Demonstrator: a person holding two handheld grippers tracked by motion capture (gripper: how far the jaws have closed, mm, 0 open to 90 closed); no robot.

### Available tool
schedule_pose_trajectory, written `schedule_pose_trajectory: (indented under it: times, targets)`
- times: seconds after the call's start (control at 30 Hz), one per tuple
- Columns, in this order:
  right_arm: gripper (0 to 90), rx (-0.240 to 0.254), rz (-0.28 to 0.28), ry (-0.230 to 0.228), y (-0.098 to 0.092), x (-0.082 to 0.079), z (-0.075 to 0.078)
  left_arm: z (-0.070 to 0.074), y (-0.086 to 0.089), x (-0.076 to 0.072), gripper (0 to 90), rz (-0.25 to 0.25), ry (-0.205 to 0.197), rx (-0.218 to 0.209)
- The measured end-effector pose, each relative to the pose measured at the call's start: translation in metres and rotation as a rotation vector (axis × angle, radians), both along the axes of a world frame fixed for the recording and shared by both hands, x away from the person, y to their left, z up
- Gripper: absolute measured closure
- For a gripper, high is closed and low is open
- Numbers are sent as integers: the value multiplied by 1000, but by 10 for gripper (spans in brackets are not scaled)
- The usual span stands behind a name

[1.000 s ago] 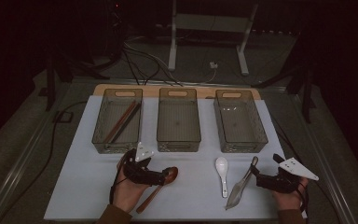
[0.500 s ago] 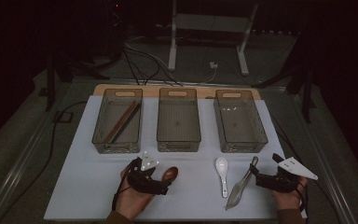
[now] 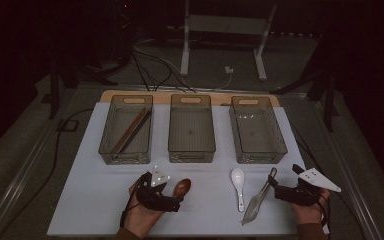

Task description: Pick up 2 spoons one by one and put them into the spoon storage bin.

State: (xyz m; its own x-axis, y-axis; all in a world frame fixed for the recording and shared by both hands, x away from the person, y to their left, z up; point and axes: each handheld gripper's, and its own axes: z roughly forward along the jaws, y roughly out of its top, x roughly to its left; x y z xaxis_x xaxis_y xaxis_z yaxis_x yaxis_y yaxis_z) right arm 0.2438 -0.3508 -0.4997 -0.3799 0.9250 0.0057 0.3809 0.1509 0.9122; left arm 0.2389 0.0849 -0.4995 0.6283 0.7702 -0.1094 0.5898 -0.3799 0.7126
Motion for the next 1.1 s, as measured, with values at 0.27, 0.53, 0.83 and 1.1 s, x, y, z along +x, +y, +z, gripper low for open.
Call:
schedule_pose_trajectory:
  times: [0.27, 0.53, 0.83, 1.1]
  targets:
    - [0, 1, -10, -1, -3, -3, 0, -6, -5, -4, 74, -14, 4, 5]
    - [0, -3, -11, 0, -3, -3, 0, -13, -5, -8, 124, -35, 31, 19]
    - [0, 2, -8, 0, -1, -1, 0, -17, -7, -10, 185, -26, 41, 68]
    - [0, 4, -3, 1, -1, 0, 0, -18, -3, -12, 613, -68, 53, 113]
